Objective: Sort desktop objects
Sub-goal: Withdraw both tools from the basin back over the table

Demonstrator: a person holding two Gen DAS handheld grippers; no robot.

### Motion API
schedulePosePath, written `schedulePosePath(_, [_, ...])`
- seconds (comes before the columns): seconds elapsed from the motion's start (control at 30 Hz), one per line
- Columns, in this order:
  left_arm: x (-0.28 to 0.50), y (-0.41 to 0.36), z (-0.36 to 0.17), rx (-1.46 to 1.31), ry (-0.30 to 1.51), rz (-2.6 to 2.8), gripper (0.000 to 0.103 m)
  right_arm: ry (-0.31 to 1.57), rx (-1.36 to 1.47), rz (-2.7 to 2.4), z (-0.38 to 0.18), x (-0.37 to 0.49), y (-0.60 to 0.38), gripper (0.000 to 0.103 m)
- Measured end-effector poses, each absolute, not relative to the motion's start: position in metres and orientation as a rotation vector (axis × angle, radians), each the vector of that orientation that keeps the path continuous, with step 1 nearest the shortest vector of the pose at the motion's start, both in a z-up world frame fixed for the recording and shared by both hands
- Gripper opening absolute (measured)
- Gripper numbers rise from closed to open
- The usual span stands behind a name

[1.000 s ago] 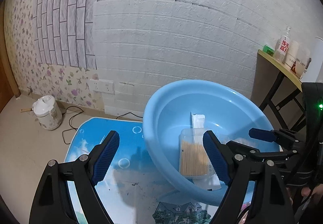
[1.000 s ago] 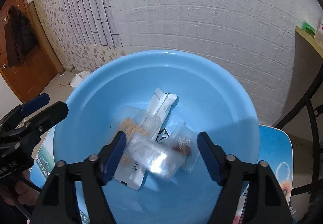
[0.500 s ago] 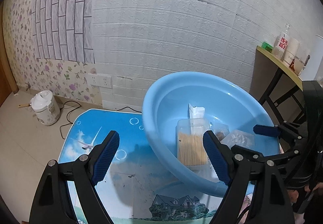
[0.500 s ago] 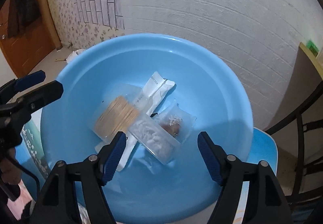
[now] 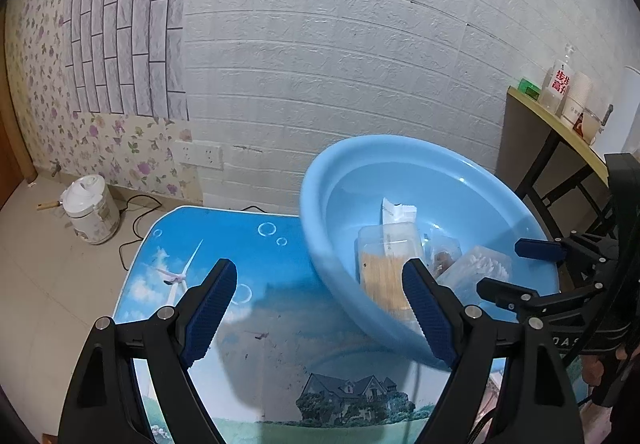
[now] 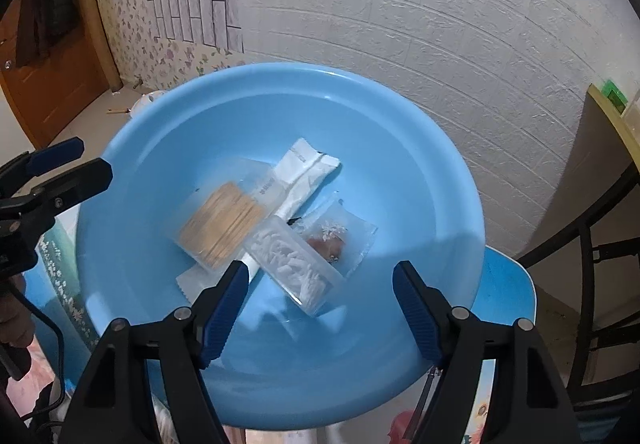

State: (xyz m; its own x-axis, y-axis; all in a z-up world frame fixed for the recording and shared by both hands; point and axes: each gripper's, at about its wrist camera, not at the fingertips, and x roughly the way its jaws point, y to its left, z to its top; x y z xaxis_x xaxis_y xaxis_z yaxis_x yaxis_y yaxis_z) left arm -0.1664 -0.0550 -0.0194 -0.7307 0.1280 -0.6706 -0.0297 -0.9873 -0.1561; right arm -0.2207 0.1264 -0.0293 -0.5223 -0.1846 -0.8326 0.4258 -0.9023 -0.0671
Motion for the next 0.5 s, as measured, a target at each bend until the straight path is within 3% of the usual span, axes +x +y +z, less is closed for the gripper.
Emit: schedulePosePath(0.5, [-0.165, -0.058, -0.023, -1.140, -0.294, 2.832, 0.084, 0.251, 1.265, -2.484, -0.014, -0.205, 0.132, 0.076])
